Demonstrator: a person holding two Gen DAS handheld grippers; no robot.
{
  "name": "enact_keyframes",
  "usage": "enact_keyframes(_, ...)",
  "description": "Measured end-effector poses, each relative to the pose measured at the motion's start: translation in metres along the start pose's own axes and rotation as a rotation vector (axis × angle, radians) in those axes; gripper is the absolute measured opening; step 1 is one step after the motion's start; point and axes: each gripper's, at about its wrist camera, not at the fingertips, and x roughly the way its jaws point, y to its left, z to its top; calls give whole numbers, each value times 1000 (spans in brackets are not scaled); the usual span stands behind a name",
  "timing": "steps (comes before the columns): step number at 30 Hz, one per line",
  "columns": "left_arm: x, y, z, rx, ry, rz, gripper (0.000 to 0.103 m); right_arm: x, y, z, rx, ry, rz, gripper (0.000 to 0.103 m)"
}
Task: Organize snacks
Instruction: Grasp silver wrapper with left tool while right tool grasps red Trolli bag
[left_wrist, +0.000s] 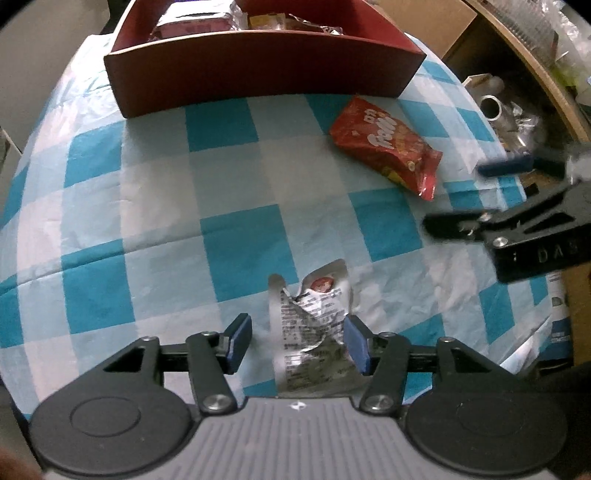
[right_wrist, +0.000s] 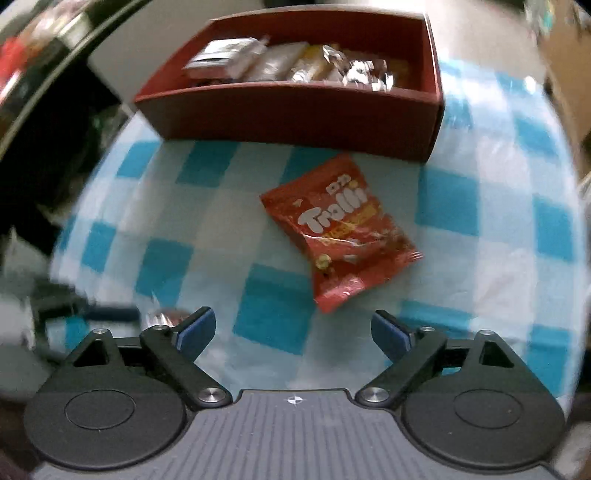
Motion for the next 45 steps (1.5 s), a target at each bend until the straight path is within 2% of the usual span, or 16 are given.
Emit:
enact_keyframes(2,0,0,0,2,0,8,51,1,2,9,-84,-3,-80,103)
enact_keyframes(6,0,0,0,1,2,14,56,28,-4,40,-102,9,-68,103)
enact_keyframes(11,2,-1,0,19,11,3,62,72,-5,52,-123,84,-70,103)
enact_keyframes(14,1,-1,2,20,15,-9,64,71,-16,51,-67,70,-25,103)
enact_keyframes(19,1,-1,2,11,17,-11,64,69,-14,41,-38,-1,-46,103)
enact_keyframes(25,0,-4,1,-4,11,13,64,65,-13,36,-27,-32,-59,103)
enact_keyframes(27,1,-5,0,-22,6,21,68,59,-9,33,-40,-19,-68,97)
enact_keyframes(30,4,-7,1,-71,6,18,79,46,-5,30,-24,-11,-51,75)
enact_keyframes(32,8,-12,1,-72,9,27,87,43,0,26,-36,0,-55,74)
enact_keyframes(34,10,-17,1,-75,4,54,88,45,7,21,-54,4,-79,74)
enact_keyframes(36,12,-21,1,-73,-13,82,87,40,9,17,-47,-4,-81,74)
enact_keyframes(37,12,-23,1,-64,-21,102,83,37,9,16,-33,-17,-76,73)
enact_keyframes(39,10,-29,0,-25,-48,149,67,28,6,14,-10,-44,-59,73)
enact_keyframes(40,9,-32,0,-6,-65,158,50,22,3,13,9,-63,-51,73)
enact_keyframes(41,8,-33,0,2,-75,162,46,18,0,12,26,-78,-45,73)
enact_keyframes(45,7,-32,-1,7,-83,146,46,5,-11,10,81,-125,-35,73)
